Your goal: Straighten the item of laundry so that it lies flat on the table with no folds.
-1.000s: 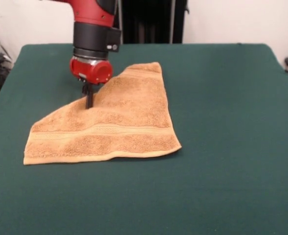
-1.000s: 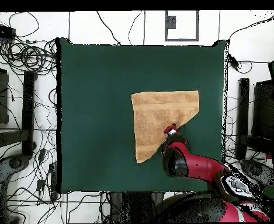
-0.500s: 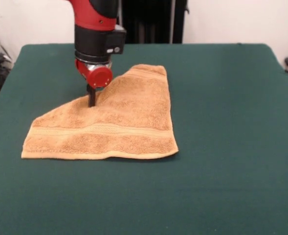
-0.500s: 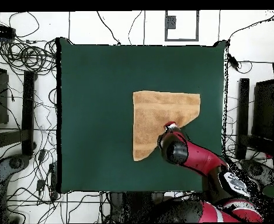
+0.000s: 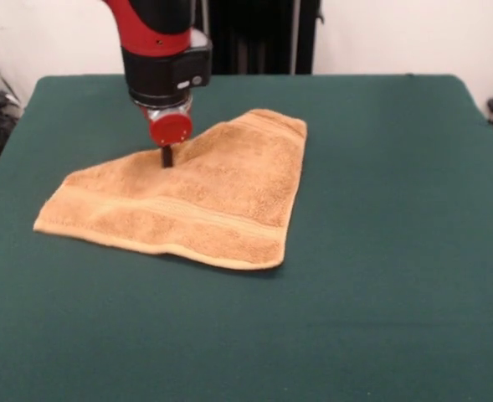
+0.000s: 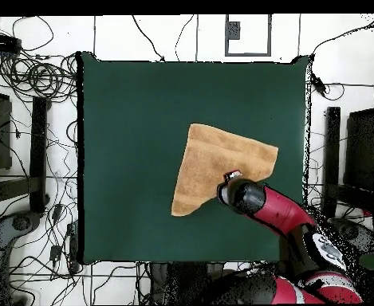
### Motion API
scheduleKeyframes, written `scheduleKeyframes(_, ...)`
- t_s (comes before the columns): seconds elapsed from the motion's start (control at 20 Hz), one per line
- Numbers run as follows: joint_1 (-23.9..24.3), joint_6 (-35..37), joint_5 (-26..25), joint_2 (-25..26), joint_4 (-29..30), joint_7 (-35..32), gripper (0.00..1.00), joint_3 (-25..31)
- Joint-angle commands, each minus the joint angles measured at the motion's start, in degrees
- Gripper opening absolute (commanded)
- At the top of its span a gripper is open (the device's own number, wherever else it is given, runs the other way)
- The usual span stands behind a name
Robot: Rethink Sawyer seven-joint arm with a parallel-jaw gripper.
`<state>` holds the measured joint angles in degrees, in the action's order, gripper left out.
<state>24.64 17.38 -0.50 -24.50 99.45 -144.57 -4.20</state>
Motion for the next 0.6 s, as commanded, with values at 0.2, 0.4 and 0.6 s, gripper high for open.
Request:
scheduleKeyframes(0.2,0.69,26.24,0.13,12.00,8.12,-0.51,0.00,1.45)
scheduleKeyframes(0.4,1.98,26.53,0.05,12.44,7.95,-0.26,0.00,2.24)
scheduleKeyframes(0.6,3.37,25.63,-0.04,12.80,8.30,-0.01,0.00,2.97)
